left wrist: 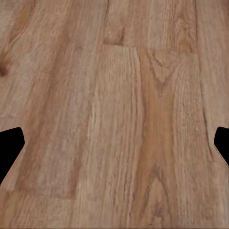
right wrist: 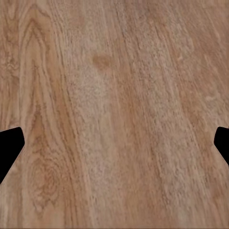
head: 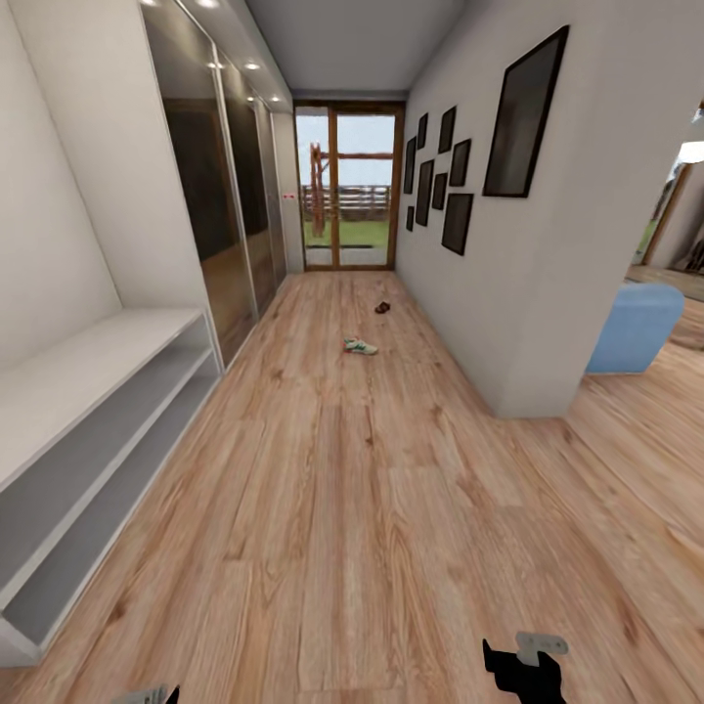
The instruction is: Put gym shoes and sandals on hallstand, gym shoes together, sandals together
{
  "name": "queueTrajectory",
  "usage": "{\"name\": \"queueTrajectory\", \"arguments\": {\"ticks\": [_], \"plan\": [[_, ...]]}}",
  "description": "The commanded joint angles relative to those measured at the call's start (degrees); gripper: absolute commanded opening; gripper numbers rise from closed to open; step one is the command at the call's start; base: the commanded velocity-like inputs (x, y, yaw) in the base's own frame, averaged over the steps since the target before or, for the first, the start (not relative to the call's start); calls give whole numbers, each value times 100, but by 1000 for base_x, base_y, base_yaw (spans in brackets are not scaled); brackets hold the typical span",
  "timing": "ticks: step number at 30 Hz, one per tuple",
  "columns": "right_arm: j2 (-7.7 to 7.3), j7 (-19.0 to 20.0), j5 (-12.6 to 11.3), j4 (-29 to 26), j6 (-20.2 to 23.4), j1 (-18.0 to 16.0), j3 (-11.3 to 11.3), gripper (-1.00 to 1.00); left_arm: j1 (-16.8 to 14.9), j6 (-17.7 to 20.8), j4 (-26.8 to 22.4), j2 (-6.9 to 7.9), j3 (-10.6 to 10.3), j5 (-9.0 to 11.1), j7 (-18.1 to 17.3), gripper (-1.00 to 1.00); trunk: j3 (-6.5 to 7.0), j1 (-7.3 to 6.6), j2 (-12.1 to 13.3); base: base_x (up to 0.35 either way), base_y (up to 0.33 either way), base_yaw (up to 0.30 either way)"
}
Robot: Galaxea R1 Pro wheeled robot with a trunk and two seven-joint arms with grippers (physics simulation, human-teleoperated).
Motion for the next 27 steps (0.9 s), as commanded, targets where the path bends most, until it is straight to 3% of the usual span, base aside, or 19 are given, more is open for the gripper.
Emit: {"name": "queueTrajectory", "arguments": {"ticks": [1,27], "plan": [[-1,-24,60,8,-19,-5,-33,100,-6,-23,4,-3,49,-56,-30,100,-5,3,-2,340,0,0],[6,-31,60,13,-19,-5,-33,100,-6,-23,4,-12,48,-63,-30,100,-5,3,-2,340,0,0]]}}
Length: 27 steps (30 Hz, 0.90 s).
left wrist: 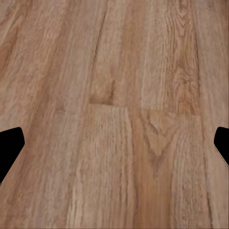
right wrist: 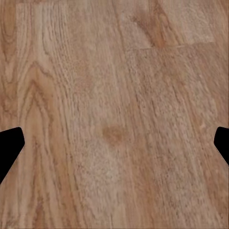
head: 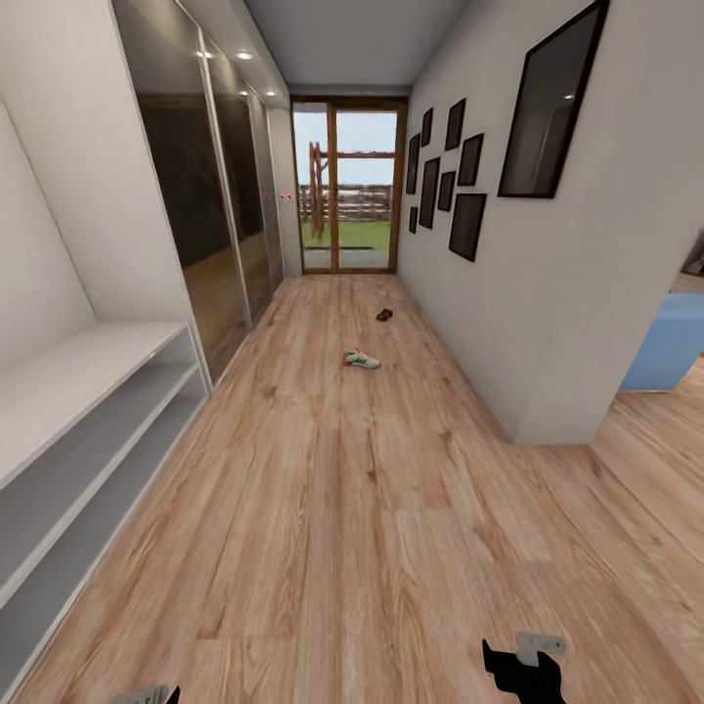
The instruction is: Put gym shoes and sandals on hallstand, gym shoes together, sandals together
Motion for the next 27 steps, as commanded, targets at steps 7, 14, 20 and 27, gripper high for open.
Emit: {"name": "queueTrajectory", "arguments": {"ticks": [7,14,20,27], "plan": [[-1,-31,60,9,-14,-5,-33,100,-6,-23,4,-3,49,-57,-30,100,-5,3,-2,340,0,0],[0,-42,60,9,-12,-5,-33,100,-6,-23,4,-3,49,-57,-30,100,-5,3,-2,340,0,0],[0,-42,55,7,-17,-5,-33,100,-6,-23,4,-3,50,-57,-30,100,-5,3,-2,340,0,0],[-7,-43,51,1,-19,-5,-33,100,-6,-23,4,-3,50,-57,-30,100,-5,3,-2,340,0,0]]}}
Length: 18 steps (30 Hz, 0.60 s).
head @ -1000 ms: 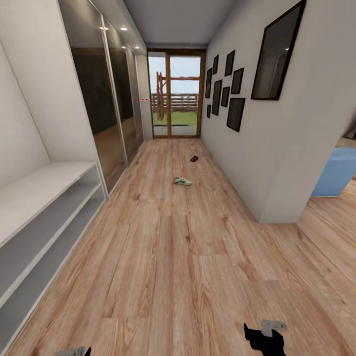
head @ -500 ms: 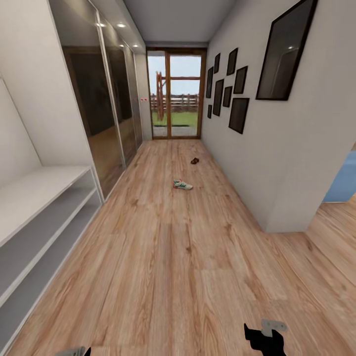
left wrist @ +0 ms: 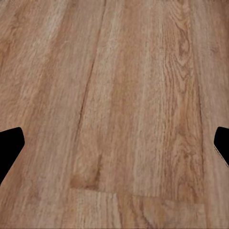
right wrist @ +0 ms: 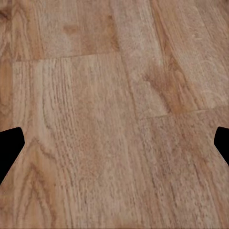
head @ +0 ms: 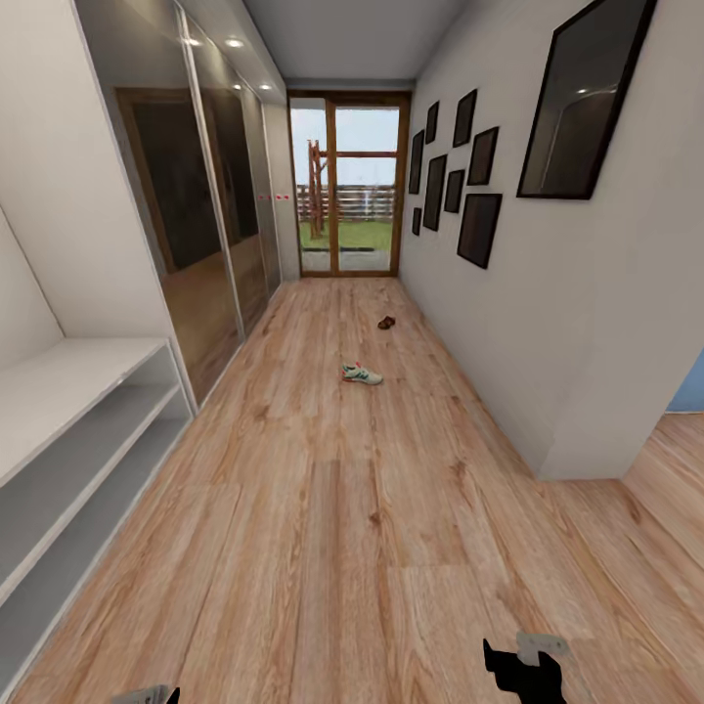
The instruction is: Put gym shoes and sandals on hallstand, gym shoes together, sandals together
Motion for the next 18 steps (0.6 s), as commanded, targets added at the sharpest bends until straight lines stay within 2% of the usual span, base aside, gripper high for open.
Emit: {"name": "queueTrajectory", "arguments": {"ticks": [1,12,18], "plan": [[-1,-27,60,9,-19,-5,-31,100,-6,-23,4,-3,49,-57,-30,100,-5,3,-2,340,0,0],[-2,-27,60,10,-19,-5,-31,100,-6,-23,4,-3,50,-57,-30,100,-5,3,-2,340,5,0],[-2,-27,60,16,-19,-5,-31,100,-6,-23,4,-3,49,-57,-30,100,-5,3,-2,314,129,0]]}}
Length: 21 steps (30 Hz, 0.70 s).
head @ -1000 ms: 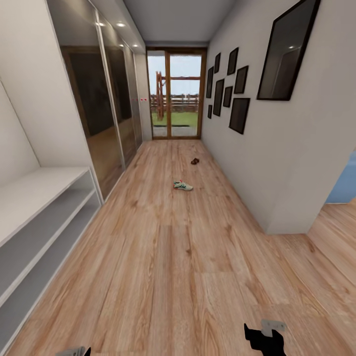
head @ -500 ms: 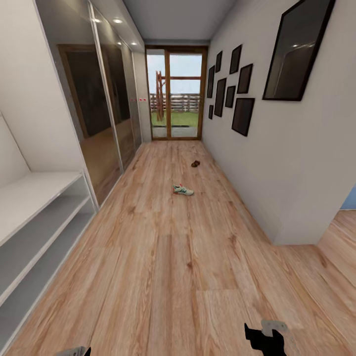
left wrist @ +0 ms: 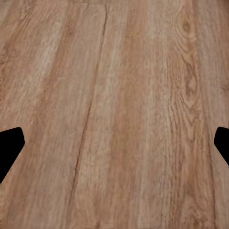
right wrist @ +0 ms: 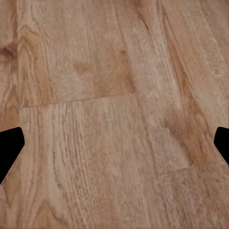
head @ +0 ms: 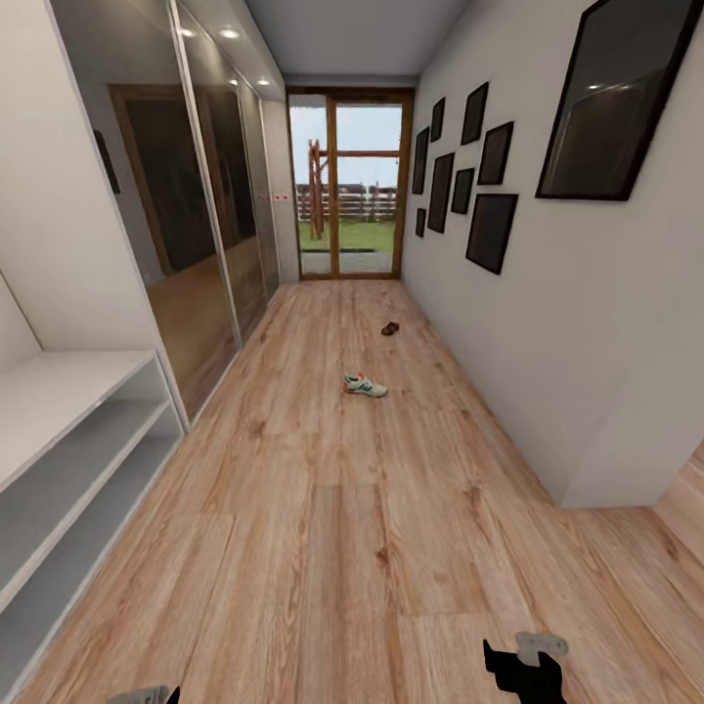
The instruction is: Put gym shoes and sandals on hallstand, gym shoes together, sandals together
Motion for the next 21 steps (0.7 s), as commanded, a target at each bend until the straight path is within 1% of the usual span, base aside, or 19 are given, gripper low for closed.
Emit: {"name": "queueTrajectory", "arguments": {"ticks": [1,21], "plan": [[-1,-27,60,9,-20,-5,-32,100,-6,-24,6,-3,49,-59,-30,100,-5,2,-2,296,177,0],[-1,-27,62,10,-20,-5,-32,100,-6,-24,6,-3,49,-65,-30,100,-5,2,-2,291,188,0]]}}
